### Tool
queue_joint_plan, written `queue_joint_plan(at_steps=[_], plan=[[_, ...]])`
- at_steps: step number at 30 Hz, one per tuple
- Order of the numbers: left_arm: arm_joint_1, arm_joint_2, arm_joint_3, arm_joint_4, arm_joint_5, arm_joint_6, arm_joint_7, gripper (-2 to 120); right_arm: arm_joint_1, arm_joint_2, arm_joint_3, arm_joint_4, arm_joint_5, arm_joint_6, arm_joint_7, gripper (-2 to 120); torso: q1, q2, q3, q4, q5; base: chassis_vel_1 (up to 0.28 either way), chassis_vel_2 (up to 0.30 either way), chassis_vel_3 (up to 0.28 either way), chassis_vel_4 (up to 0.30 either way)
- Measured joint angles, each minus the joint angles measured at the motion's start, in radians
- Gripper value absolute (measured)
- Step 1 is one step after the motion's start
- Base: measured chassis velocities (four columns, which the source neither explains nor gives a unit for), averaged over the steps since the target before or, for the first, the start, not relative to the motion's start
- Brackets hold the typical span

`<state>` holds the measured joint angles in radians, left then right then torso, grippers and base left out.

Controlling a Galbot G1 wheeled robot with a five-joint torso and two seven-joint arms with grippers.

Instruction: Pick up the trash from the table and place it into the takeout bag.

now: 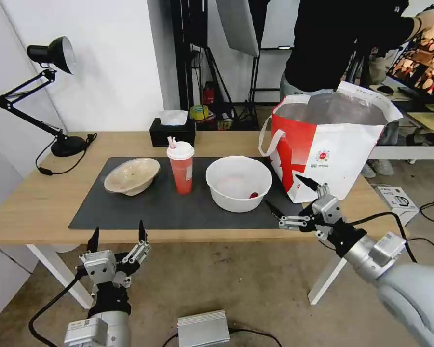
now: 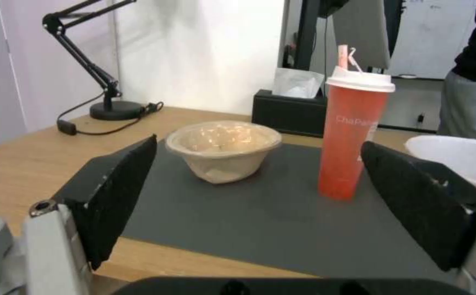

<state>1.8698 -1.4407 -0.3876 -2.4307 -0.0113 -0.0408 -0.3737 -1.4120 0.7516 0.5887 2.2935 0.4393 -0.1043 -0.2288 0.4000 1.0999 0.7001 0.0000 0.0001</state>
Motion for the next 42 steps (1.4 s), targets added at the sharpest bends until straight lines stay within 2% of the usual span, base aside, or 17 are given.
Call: queue_joint_plan(at_steps=[10,15,18,27,28,42], plan=[[0.002,-0.008,-0.002,0.005,0.001,-0.001,0.003,100,0.132,-0.082,-0.037,-0.046,0.066,0.008,-0.066,100,0.000,0.000,0.000,0.0000,-0.0001,0.000,0.000,0.000,0.000],[-0.001,-0.015,-0.001,0.014,0.009,-0.003,0.003,100,0.229,-0.130,-0.096,-0.086,0.103,0.016,-0.105,100,0.000,0.000,0.000,0.0000,-0.0001,0.000,0.000,0.000,0.000],[-0.004,-0.021,-0.001,0.020,0.012,-0.003,0.002,100,0.296,-0.145,-0.144,-0.119,0.118,0.025,-0.172,100,0.000,0.000,0.000,-0.0001,-0.0001,0.000,0.000,0.000,0.000],[-0.006,-0.026,-0.002,0.026,0.012,-0.004,0.003,100,0.457,-0.151,-0.305,-0.204,0.119,0.026,-0.277,100,0.000,0.000,0.000,0.0001,-0.0002,0.000,0.000,0.000,0.000],[-0.006,-0.026,-0.005,0.029,0.012,-0.004,0.003,100,0.497,-0.149,-0.349,-0.229,0.118,0.026,-0.294,100,0.000,0.000,0.000,0.0000,-0.0001,0.000,0.000,0.000,0.000],[-0.012,-0.034,-0.009,0.044,0.014,-0.007,0.002,100,0.745,-0.097,-0.594,-0.378,0.081,0.024,-0.351,100,0.000,0.000,0.000,0.0000,-0.0002,0.000,0.000,0.000,0.000]])
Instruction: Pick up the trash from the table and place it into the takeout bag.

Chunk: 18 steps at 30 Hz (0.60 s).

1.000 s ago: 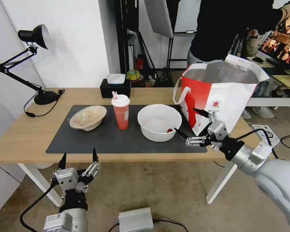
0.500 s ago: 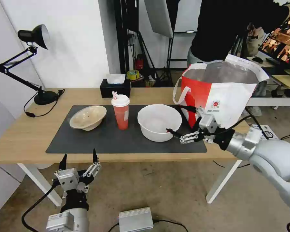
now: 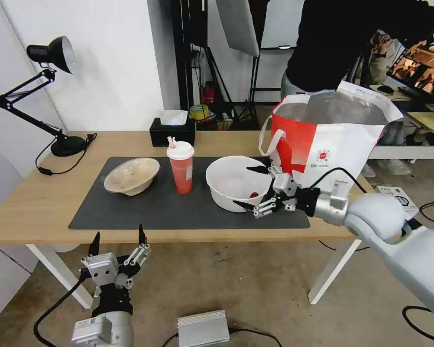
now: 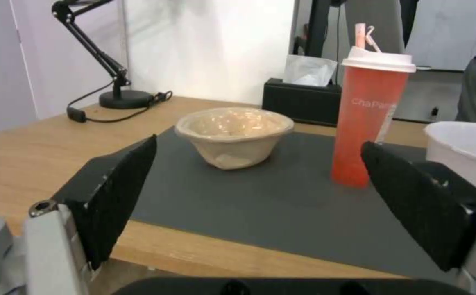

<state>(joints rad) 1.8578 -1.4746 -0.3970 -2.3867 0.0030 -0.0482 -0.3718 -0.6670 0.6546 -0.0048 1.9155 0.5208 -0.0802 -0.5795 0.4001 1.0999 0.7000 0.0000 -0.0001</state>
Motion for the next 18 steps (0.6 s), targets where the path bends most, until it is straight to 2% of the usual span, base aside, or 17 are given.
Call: queue_joint_plan(at_steps=[4,18], plan=[[-0.008,-0.002,-0.002,0.011,0.000,0.000,0.000,100,0.073,0.030,-0.078,-0.052,-0.008,-0.005,-0.001,100,0.000,0.000,0.000,0.0000,0.0000,0.000,0.000,0.000,0.000],[-0.011,-0.007,-0.003,0.021,0.001,-0.002,-0.002,100,0.237,0.091,-0.247,-0.217,-0.052,-0.009,-0.031,100,0.000,0.000,0.000,-0.0001,-0.0001,0.000,0.000,0.000,0.000]])
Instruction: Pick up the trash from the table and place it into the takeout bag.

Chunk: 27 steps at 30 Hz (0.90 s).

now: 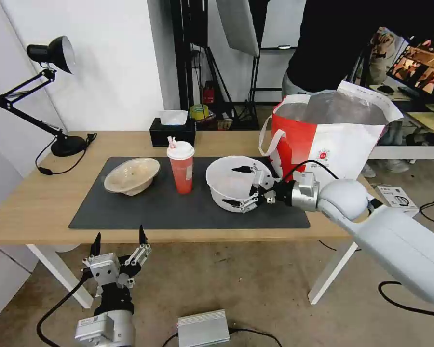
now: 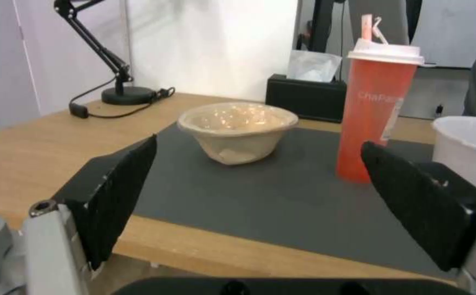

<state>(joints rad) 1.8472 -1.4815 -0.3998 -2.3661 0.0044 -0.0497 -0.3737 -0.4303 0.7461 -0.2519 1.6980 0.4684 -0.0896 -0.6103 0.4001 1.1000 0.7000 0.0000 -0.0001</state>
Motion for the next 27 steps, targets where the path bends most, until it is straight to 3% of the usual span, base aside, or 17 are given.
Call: queue_joint_plan(at_steps=[11,27], plan=[[0.007,-0.009,0.003,0.002,0.005,-0.023,-0.001,100,0.041,0.015,-0.049,-0.064,-0.010,-0.009,-0.011,100,0.000,0.000,0.000,0.0000,0.0001,0.000,0.000,0.000,0.000],[0.013,-0.015,0.011,0.004,0.011,-0.023,-0.002,100,0.145,-0.005,-0.127,-0.110,-0.008,-0.100,-0.086,100,0.000,0.000,0.000,0.0000,0.0002,0.000,0.000,0.000,0.000]])
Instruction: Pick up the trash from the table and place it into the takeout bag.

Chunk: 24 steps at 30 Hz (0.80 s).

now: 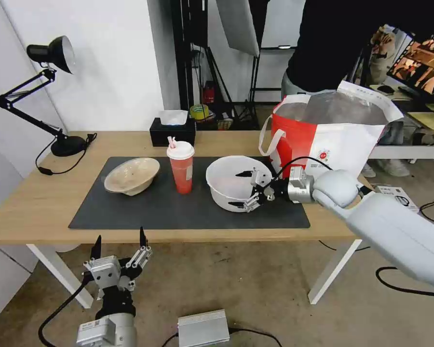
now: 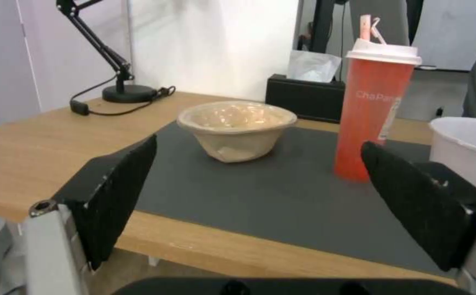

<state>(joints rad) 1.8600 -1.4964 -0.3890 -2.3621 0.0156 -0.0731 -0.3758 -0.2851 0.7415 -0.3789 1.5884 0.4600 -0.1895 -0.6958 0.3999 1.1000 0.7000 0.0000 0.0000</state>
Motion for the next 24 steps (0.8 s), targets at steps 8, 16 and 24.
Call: queue_joint_plan(at_steps=[8,16,24], plan=[[-0.006,-0.003,-0.001,0.005,-0.001,0.000,-0.001,100,0.069,0.013,-0.076,-0.047,-0.001,-0.022,-0.025,100,0.000,0.000,0.000,-0.0001,0.0001,0.000,0.000,0.000,0.000],[-0.006,-0.007,0.000,0.007,-0.001,0.001,-0.001,100,0.150,0.044,-0.146,-0.117,-0.005,-0.035,-0.068,100,0.000,0.000,0.000,0.0000,0.0000,0.000,0.000,0.000,0.000],[-0.006,-0.002,-0.005,0.004,-0.005,0.002,-0.002,100,0.187,0.057,-0.182,-0.139,-0.009,-0.038,-0.092,100,0.000,0.000,0.000,-0.0001,-0.0001,0.000,0.000,0.000,0.000]])
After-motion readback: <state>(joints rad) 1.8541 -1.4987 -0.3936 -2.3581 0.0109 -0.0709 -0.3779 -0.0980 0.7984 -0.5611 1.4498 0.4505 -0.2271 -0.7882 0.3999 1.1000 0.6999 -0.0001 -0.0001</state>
